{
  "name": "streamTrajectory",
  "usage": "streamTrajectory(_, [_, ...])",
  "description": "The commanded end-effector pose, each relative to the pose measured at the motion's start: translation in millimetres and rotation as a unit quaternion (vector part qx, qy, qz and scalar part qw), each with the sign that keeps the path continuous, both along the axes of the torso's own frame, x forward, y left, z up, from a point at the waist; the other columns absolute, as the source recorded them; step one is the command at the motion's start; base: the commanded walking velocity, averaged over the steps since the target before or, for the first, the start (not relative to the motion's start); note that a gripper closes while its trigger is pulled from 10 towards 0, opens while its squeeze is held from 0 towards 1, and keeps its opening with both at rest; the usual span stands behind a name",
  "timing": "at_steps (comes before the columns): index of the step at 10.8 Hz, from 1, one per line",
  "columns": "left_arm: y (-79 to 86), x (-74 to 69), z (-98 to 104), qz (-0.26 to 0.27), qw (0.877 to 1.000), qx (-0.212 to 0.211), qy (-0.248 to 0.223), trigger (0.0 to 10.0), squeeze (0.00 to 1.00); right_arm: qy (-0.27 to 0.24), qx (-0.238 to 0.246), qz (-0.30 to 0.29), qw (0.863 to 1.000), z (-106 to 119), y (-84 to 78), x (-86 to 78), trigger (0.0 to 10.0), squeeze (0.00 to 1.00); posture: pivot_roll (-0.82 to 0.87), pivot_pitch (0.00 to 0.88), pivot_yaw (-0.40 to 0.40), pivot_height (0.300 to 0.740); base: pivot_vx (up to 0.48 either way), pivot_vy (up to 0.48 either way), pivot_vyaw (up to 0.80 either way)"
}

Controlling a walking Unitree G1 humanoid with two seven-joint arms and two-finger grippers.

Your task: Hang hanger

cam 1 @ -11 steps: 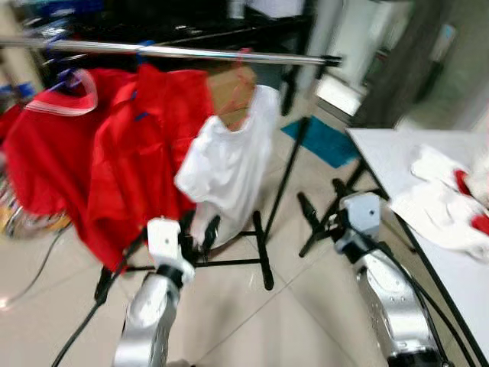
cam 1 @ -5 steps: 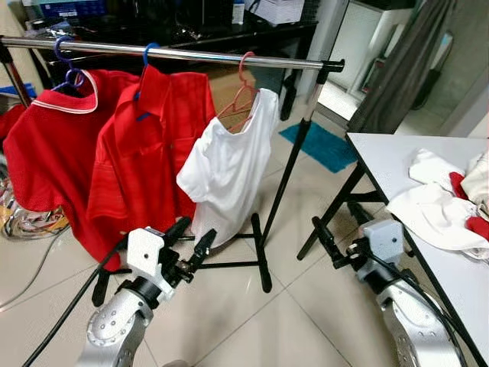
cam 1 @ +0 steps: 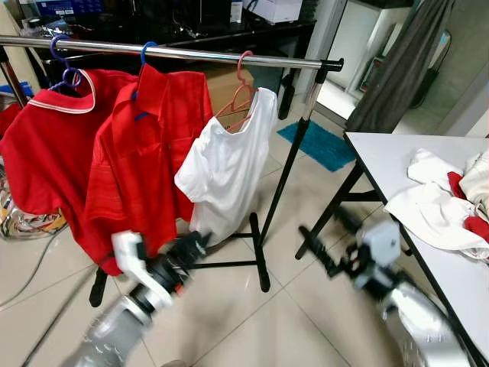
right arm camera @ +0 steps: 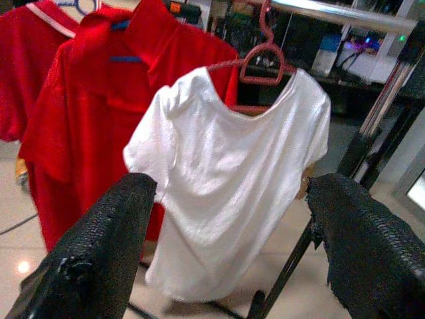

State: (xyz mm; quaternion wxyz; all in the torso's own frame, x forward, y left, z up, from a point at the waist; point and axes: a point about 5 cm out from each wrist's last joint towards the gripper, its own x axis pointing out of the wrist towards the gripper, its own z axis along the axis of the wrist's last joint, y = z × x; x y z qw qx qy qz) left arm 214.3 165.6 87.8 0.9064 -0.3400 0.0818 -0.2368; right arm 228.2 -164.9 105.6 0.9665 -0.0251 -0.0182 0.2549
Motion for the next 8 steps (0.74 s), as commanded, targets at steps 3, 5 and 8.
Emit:
streamTrajectory(3, [8.7,7.6,7.0,0.077,0.996,-0.029,0.021,10.0,0.0,0.041,0.067,-0.06,0.995,-5.4,-9.4,4.4,10.0,0.0,0.06,0.0,-0.098,0.74,0.0,0.0,0.0])
streamTrajectory(5, [23.7,15.2,5.4,0.184,0.982,-0.017,0.036,10.0,0.0,0.029,0.101,-0.127,0.986,-4.0,-8.3,11.1,10.0,0.0,0.05,0.0,-0.098,0.74,0.0,0.0,0.0])
streamTrajectory(8, [26.2,21.0,12.5,0.188,0.971,0.147,-0.007,10.0,0.0,0.02,0.109,-0.231,0.966,-3.7,-22.3,11.9,10.0,0.0,0.05,0.0,-0.095,0.74,0.0,0.0,0.0])
